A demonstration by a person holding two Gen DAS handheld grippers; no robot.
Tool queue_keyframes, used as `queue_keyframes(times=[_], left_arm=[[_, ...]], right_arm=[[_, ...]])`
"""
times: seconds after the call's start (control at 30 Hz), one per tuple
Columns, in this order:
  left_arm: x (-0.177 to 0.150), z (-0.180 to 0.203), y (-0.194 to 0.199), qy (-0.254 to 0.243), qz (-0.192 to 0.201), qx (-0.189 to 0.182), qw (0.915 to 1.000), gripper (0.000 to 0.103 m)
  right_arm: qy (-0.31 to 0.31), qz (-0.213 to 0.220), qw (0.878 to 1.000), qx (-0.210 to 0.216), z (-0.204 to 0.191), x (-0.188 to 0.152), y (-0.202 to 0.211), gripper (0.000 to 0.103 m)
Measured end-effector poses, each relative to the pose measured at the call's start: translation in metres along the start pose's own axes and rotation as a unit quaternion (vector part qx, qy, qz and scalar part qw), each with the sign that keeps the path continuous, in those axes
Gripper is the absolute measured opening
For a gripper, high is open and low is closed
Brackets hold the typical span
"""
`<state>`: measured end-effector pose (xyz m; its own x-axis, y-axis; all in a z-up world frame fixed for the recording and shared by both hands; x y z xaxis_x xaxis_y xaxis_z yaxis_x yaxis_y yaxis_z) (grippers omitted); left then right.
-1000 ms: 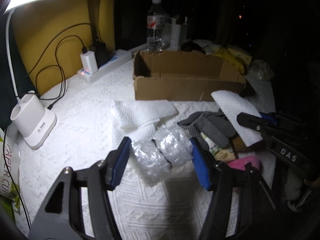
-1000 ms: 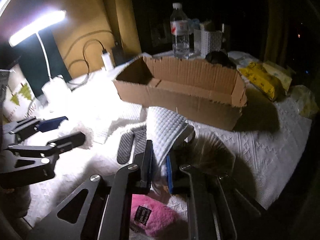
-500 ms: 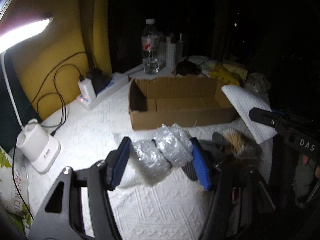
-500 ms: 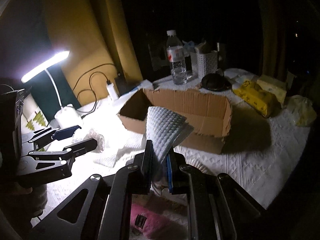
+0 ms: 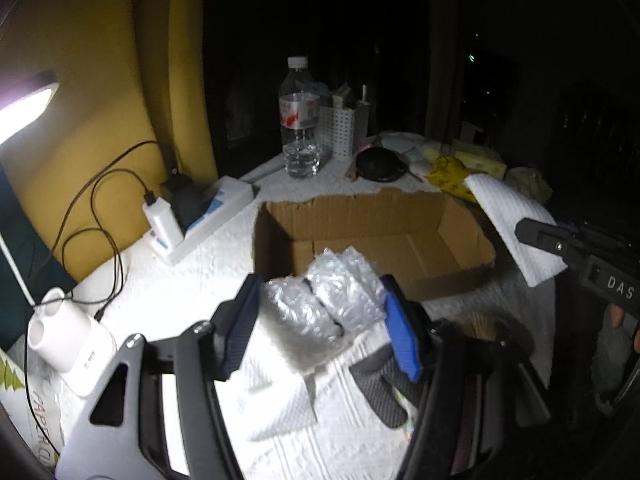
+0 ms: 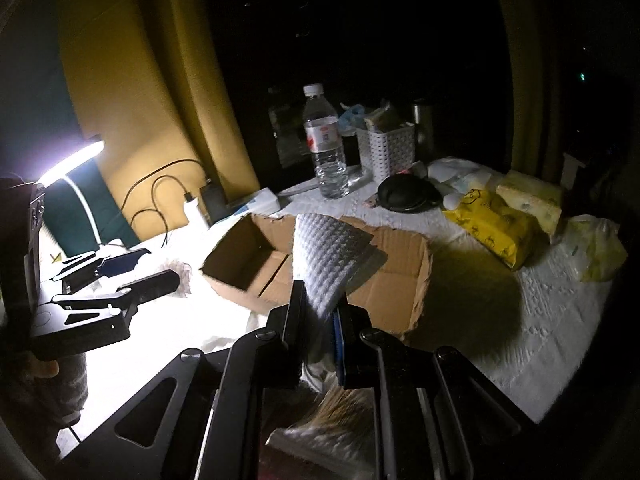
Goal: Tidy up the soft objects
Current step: 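Carry bubble wrap into the box with left gripper while right carries a paper towel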
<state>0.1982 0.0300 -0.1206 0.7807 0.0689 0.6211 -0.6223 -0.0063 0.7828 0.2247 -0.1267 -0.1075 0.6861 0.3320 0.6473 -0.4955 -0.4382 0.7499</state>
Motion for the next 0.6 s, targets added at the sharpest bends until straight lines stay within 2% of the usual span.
queue_keyframes(times=[0.23,0.6], left_arm=[[0.02,-0.008,-0.02,0.004,0.001,0.007,1.0,0.061],[0.041,-0.023,-0.061,0.013,-0.006,0.009,0.9999,0.061]], right_arm=[[0.003,0.007,1.0,-0.005,0.017,0.015,-0.013,0.013],[-0.005,-0.014,1.0,-0.013,0.037,0.028,-0.05,0.013]])
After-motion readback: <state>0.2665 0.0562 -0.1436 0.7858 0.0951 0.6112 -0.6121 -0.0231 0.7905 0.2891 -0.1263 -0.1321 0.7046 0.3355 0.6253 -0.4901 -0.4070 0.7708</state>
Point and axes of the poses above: each gripper's, at about its wrist camera, not at the fingertips, and y roughly against the way its jaws point, z to its right, x to its top, the point moved 10 cm from there along -y, roughly the way its jaws point, and after that the axes turned 12 degrees about -z, right-handed, at the moved point
